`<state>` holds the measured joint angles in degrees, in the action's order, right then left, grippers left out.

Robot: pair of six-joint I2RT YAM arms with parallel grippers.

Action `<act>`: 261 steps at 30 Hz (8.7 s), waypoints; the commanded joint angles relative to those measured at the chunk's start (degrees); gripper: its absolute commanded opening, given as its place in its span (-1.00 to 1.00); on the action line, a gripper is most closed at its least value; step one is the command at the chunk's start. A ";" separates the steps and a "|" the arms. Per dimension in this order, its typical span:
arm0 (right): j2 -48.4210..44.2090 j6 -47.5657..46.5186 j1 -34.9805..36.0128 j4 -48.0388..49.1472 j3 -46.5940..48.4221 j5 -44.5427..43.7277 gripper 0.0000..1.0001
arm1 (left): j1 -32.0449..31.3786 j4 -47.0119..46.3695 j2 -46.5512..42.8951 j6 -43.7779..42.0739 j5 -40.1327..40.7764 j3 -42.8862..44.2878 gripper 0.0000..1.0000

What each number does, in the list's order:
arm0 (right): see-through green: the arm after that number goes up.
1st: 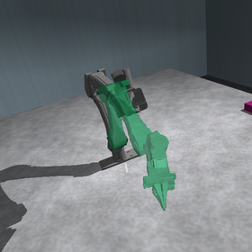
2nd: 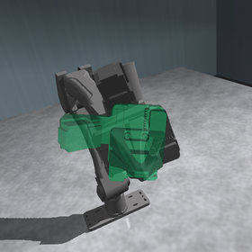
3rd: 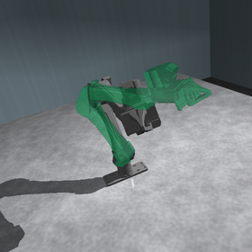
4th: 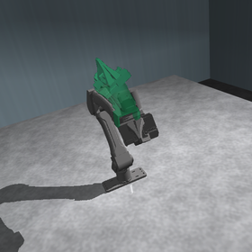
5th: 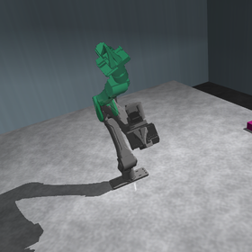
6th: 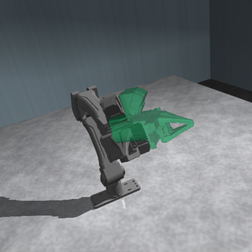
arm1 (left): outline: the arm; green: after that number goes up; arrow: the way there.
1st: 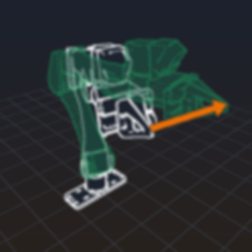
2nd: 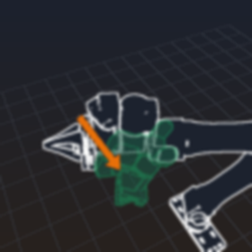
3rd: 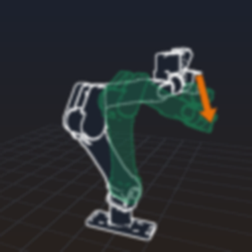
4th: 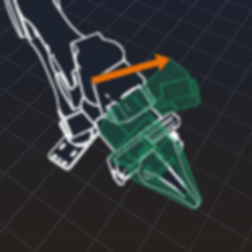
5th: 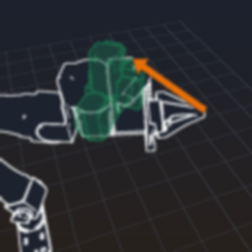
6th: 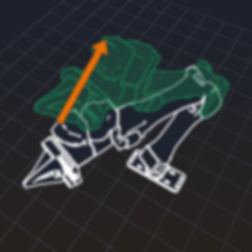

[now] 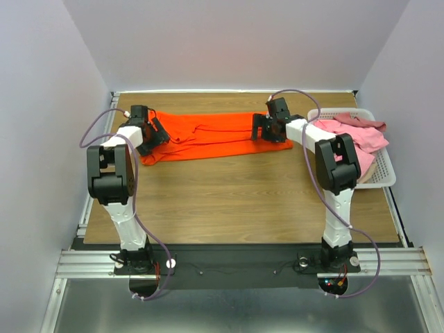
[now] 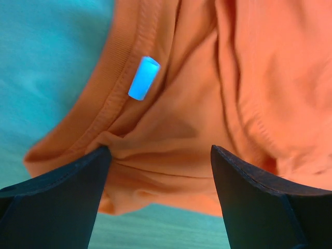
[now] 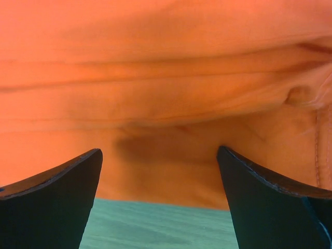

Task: Fold and stack the t-shirts
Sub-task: Fold the tshirt

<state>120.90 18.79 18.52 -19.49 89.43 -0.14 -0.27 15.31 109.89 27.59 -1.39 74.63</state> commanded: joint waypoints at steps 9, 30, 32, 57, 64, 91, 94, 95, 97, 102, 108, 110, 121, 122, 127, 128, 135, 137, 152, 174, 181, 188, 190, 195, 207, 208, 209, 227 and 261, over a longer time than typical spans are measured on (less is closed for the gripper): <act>10.75 -0.86 -5.25 0.59 17.34 -8.30 1.00 | 4.67 -1.69 6.75 -1.40 -3.36 4.21 0.80; -7.34 -3.49 -1.66 1.03 0.58 -4.15 1.00 | -5.35 7.10 0.58 3.16 4.29 16.77 0.82; -7.17 -3.32 -0.25 1.47 -0.04 -4.08 1.00 | -6.31 7.01 1.64 3.78 3.77 17.56 0.82; 1.71 0.11 1.34 1.82 -3.12 -6.53 1.00 | -7.55 9.47 13.25 6.42 4.29 27.49 -0.70; 1.62 0.29 1.34 1.73 -3.82 -7.41 1.00 | -7.55 8.08 12.99 4.32 4.90 28.73 -1.00; -3.47 -1.12 1.34 1.64 -4.27 -6.63 1.00 | -9.30 8.34 18.10 -13.45 -2.39 50.10 0.68; -4.79 -1.73 1.34 1.73 -3.39 -6.19 1.00 | -10.36 5.97 12.47 -11.61 0.50 42.93 0.68; -5.06 -2.00 1.34 1.73 -2.95 -6.27 1.00 | -10.62 5.09 10.80 -10.73 0.94 40.18 0.69; -5.85 -3.49 1.34 1.64 -0.85 -6.97 1.00 | -11.24 1.68 5.73 -8.28 3.32 30.55 0.69; -4.18 -5.95 1.34 1.64 6.44 -8.46 1.00 | -11.24 -3.70 -2.82 -3.08 4.90 12.15 0.70; 6.88 -11.31 1.34 1.64 18.83 -11.46 1.00 | -10.71 -6.61 -5.92 -0.44 7.36 0.43 0.70; 11.43 -12.89 1.25 1.64 24.73 -12.77 1.00 | -9.67 -5.91 -3.81 0.18 7.19 0.16 0.70; 20.44 -7.99 0.37 1.56 29.86 -14.90 1.00 | -2.89 -6.35 4.27 2.82 1.92 2.09 0.68; 19.30 -5.71 0.37 1.56 25.05 -12.89 1.00 | -2.63 -6.17 5.15 2.03 1.83 4.01 0.69; 9.82 2.47 1.07 1.82 7.90 -5.93 1.00 | -1.66 -4.41 12.09 1.23 0.17 14.20 0.69; 7.88 3.96 1.51 1.99 4.82 -5.66 1.00 | -1.66 -4.15 13.24 0.89 -0.54 15.97 0.69; -9.26 16.17 12.12 8.05 -24.45 -3.38 1.00 | -2.71 2.70 24.40 0.09 -4.76 34.60 0.69; -12.34 19.34 15.91 8.76 -32.42 -3.37 1.00 | -4.03 4.72 27.04 -0.70 -4.42 39.61 0.68; -30.54 37.02 43.08 17.46 -46.10 -2.58 1.00 | -10.27 6.93 38.38 3.17 -6.69 57.29 0.69; -49.98 33.86 44.41 9.99 -50.49 -3.21 1.00 | -16.68 11.76 -3.24 1.22 -1.18 27.64 0.71; -47.43 30.35 44.41 9.82 -51.28 4.36 1.00 | -25.29 5.34 -40.42 15.28 9.30 -18.78 0.71; -45.58 32.10 44.41 9.64 -52.60 5.51 1.00 | -29.08 16.91 -58.44 26.09 7.89 -41.73 0.71; -45.14 32.89 44.41 9.64 -53.13 5.42 1.00 | -29.78 18.08 -62.75 27.77 5.53 -43.68 0.70; -44.44 34.56 44.41 9.64 -53.48 4.45 0.99 | -31.19 18.88 -65.50 29.36 1.75 -47.29 0.70; -44.61 37.37 44.41 9.64 -52.69 0.50 0.93 | -34.44 17.91 -56.19 29.27 -0.90 -46.86 0.42; -44.26 37.81 44.41 9.64 -52.43 0.49 0.92 | -34.44 18.00 -55.58 28.75 -1.51 -46.60 0.43; -43.65 37.82 44.23 9.64 -52.16 0.41 0.91 | -34.79 18.26 -54.35 28.74 -1.86 -46.51 0.42; -36.97 40.36 42.38 9.64 -49.70 -1.35 0.65 | -38.40 19.49 -45.99 27.78 -3.18 -44.40 -0.79; -25.29 24.64 27.01 7.53 -22.92 -16.03 -0.99 | -24.52 5.79 -32.46 18.12 1.74 -18.31 -1.00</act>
<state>92.64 47.33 47.70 -12.62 60.34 -14.06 -28.03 25.93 75.88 50.02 1.56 52.36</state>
